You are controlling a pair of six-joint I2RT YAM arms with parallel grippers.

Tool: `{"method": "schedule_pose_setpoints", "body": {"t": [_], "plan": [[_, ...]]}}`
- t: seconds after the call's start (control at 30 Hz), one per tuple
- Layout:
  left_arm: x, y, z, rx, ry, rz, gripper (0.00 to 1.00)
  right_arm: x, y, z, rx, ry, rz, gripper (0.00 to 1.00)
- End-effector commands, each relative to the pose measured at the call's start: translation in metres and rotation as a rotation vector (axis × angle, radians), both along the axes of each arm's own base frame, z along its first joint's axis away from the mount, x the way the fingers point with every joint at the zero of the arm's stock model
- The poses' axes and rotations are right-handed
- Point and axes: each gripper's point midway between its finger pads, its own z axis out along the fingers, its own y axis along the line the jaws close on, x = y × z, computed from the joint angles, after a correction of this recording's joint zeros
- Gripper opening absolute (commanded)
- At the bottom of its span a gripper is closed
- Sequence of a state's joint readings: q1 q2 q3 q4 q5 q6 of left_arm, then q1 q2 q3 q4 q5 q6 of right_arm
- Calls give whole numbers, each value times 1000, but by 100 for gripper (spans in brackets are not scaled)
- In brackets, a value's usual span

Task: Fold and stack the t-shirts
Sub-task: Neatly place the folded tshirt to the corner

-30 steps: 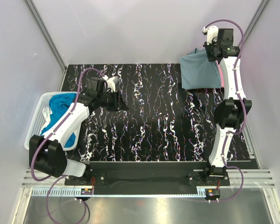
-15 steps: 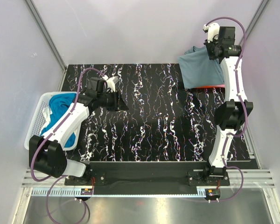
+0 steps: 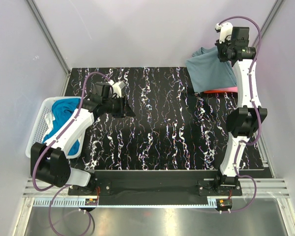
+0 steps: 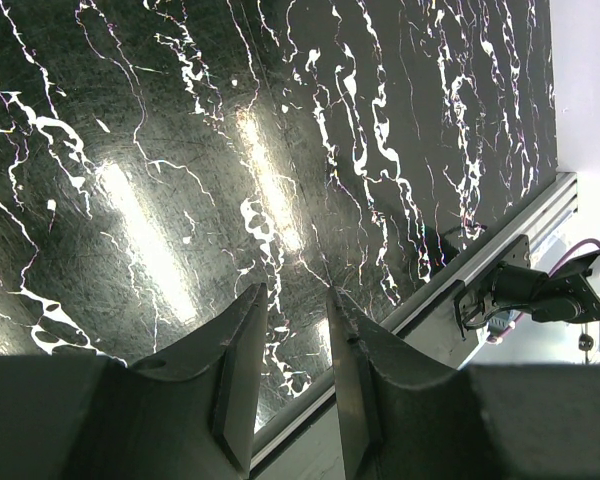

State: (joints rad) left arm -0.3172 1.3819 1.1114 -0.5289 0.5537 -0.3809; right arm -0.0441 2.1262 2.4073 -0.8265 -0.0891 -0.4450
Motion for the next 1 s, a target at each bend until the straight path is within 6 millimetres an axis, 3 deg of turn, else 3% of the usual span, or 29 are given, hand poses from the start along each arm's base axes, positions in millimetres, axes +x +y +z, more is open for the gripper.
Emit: {"method": "schedule_pose_setpoints", "body": {"t": [0.0, 0.2, 0.4, 0.6, 0.7, 0.73, 0.8, 0.83, 0.9, 0.93, 0.97], "plan": [[0, -5, 17, -32, -67, -28, 36, -17, 6, 101, 34, -241, 17, 0], [0, -5, 16, -31, -65, -30, 36, -14, -4, 100, 3, -247, -21, 0], [0, -5, 16, -32, -63, -31, 36, -6, -14, 86, 22, -220, -41, 0], [1, -4, 13, -22, -60, -26, 36, 12, -45, 53, 43, -176, -98, 0], [1, -4, 12, -16, -58, -27, 36, 21, -65, 48, 60, -189, -125, 0], [2, -3, 10, -14, -55, -24, 36, 29, -70, 32, 64, -165, -132, 0], [2, -3, 9, -11, -52, -24, 36, 37, -87, 25, 88, -178, -155, 0], [2, -3, 8, -10, -45, -25, 36, 46, -92, 5, 102, -153, -156, 0], [2, -3, 8, -6, -47, -24, 36, 59, -107, -4, 97, -181, -175, 0], [2, -2, 6, -3, -43, -22, 36, 69, -112, -21, 92, -175, -179, 0], [2, -3, 5, -2, -39, -24, 36, 75, -118, -25, 86, -186, -192, 0]]}}
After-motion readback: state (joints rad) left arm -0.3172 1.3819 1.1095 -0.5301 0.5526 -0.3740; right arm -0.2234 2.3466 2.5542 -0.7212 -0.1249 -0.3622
